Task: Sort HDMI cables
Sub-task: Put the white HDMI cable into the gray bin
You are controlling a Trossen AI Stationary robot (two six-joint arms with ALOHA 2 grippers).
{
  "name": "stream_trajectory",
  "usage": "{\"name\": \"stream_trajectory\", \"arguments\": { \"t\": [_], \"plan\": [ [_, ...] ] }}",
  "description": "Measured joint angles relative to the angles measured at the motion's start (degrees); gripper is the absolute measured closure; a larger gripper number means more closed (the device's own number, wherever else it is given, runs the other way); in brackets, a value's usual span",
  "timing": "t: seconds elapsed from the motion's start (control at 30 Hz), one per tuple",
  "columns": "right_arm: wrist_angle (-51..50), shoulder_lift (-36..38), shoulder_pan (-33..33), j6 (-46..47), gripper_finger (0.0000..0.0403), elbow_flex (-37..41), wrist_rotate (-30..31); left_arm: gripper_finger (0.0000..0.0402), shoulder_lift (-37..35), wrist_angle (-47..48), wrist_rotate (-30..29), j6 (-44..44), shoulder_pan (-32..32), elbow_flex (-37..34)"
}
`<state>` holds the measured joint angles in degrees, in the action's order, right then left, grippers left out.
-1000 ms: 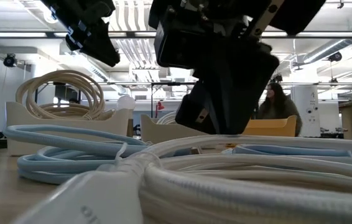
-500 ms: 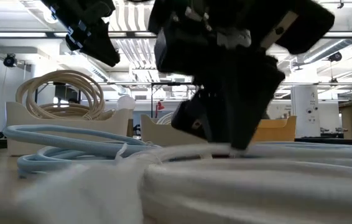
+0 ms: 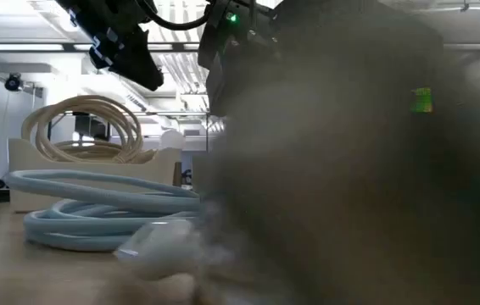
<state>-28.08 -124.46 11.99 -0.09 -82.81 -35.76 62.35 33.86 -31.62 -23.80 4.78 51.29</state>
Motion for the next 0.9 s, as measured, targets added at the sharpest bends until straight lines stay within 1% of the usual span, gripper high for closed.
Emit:
{"name": "stream_trajectory", "arguments": {
  "t": [0.13,0.23,0.47,0.6,0.73,0.83,0.9],
  "plan": [
    [-0.6,0.7,-1.0,1.7,0.0393,0.1,0.4,0.0241,0.0,0.0,0.0,0.0,0.0,0.0],
    [-1.5,1.9,-1.9,1.6,0.0394,0.1,1.8,0.0241,0.0,0.0,0.0,0.1,0.0,0.0],
    [-8.5,6.5,-3.2,-1.2,0.0394,0.1,13.5,0.0241,0.0,0.0,-1.3,1.3,0.0,0.0],
    [-11.5,9.3,-3.3,-0.2,0.0394,0.1,19.1,0.0241,0.0,0.0,-1.5,1.3,0.0,0.0],
    [-11.7,9.9,-2.5,-0.1,0.0391,0.1,20.6,0.0241,0.0,0.0,-1.5,1.2,0.0,0.0],
    [-11.9,9.3,-2.3,0.1,0.0374,0.1,20.7,0.0241,0.0,0.0,-1.5,1.2,-0.1,0.0],
    [-12.2,9.2,-2.2,0.1,0.0362,0.3,23.0,0.0241,0.0,0.0,-1.5,1.2,-0.1,0.0]
  ]
}}
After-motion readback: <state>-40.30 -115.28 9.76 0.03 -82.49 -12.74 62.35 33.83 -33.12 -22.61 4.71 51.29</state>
